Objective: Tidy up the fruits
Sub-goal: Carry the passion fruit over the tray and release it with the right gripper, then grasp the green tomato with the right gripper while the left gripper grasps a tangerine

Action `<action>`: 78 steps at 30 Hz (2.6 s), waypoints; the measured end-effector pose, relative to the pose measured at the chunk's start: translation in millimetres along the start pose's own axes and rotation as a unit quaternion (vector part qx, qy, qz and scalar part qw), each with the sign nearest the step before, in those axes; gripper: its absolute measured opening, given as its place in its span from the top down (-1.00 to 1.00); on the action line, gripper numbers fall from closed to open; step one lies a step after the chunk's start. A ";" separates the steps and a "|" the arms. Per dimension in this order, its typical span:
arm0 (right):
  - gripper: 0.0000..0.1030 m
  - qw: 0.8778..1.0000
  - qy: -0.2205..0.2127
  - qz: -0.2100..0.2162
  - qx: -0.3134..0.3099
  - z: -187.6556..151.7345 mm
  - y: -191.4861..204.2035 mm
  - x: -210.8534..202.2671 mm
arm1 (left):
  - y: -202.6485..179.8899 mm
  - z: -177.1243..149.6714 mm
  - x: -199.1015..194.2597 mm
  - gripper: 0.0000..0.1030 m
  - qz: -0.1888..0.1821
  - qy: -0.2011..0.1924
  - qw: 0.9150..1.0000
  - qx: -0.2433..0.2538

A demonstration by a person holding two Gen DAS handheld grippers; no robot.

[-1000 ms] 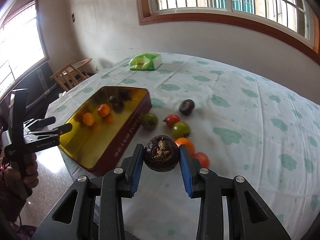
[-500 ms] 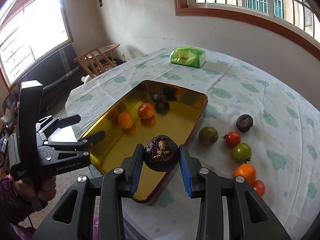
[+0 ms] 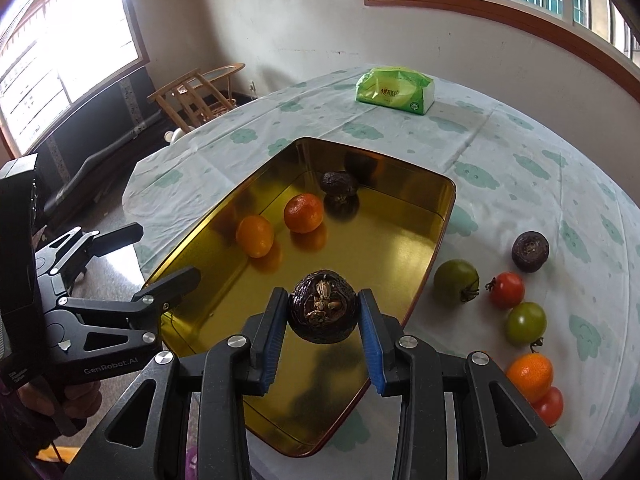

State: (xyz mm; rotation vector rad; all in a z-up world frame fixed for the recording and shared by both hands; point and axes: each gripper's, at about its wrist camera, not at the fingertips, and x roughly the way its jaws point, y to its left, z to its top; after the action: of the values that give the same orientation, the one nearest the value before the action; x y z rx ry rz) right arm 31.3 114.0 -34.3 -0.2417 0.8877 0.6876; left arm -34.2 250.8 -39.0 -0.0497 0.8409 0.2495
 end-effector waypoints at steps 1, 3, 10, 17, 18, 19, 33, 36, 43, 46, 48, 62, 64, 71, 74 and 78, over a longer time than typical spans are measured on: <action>0.29 1.000 0.002 0.000 0.000 0.9 0.2 2.1 | 0.9 -0.1 0.7 -0.67 0.001 0.001 1.000 -0.001; 0.29 1.000 0.006 -0.002 -0.001 2.2 0.9 5.5 | 3.0 -0.6 1.7 -0.68 0.001 0.002 1.000 -0.003; 0.29 1.000 0.017 -0.003 -0.005 9.2 4.4 18.6 | 8.9 -2.3 6.6 -0.69 0.003 0.008 1.000 -0.008; 0.29 1.000 0.025 -0.002 -0.009 16.7 8.2 30.1 | 16.1 -3.1 9.0 -0.69 0.005 0.011 1.000 -0.015; 0.29 1.000 0.026 -0.001 -0.009 18.3 9.3 31.6 | 16.5 -3.3 9.8 -0.69 0.005 0.013 1.000 -0.015; 0.29 1.000 0.026 -0.001 -0.010 19.7 10.1 33.0 | 16.7 -3.7 10.0 -0.69 0.005 0.014 1.000 -0.015; 0.00 0.999 -0.047 -0.011 0.017 42.6 -15.5 0.0 | 16.9 -4.5 6.4 -0.69 0.002 0.014 1.000 -0.011; 0.00 0.997 -0.057 -0.043 0.023 24.5 -49.4 -30.9 | 13.3 -2.9 -2.5 -0.69 -0.010 0.007 1.000 -0.002; 0.00 0.996 0.000 -0.086 0.006 -29.1 -113.4 -55.7 | -15.3 3.2 -23.5 -0.71 -0.038 -0.016 0.999 0.036; 0.00 0.996 0.011 -0.089 -0.009 -29.7 -117.2 -51.8 | -27.9 4.8 -27.5 -0.71 -0.048 -0.014 0.997 0.050; 0.00 0.995 0.021 -0.090 -0.021 -26.1 -115.5 -43.0 | -33.9 4.4 -30.1 -0.71 -0.050 -0.014 0.997 0.059; 0.21 0.991 0.101 -0.080 -0.036 -12.0 -137.9 30.2 | -63.4 11.8 -33.4 -0.71 -0.042 -0.014 0.994 0.103; 0.28 0.994 0.092 -0.065 -0.013 -12.2 -145.1 25.2 | -72.8 13.5 -37.7 -0.71 -0.050 -0.017 0.991 0.121; 0.28 0.989 -0.012 -0.114 0.090 -51.2 -208.7 -55.1 | -114.1 26.5 -54.4 -0.71 -0.152 -0.013 0.975 0.161; 0.28 0.975 -0.023 -0.170 0.144 -90.6 -246.4 -83.6 | -139.9 34.4 -51.9 -0.71 -0.200 0.005 0.965 0.170; 0.27 0.957 -0.023 -0.212 0.195 -137.0 -283.2 -106.4 | -173.9 45.8 -33.3 -0.71 -0.249 0.053 0.954 0.158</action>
State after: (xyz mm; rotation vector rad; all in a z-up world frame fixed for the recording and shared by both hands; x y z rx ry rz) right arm 80.4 -213.5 -59.5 -0.0569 0.8716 0.1119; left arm 19.5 82.1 6.8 0.0263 0.9378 -0.3677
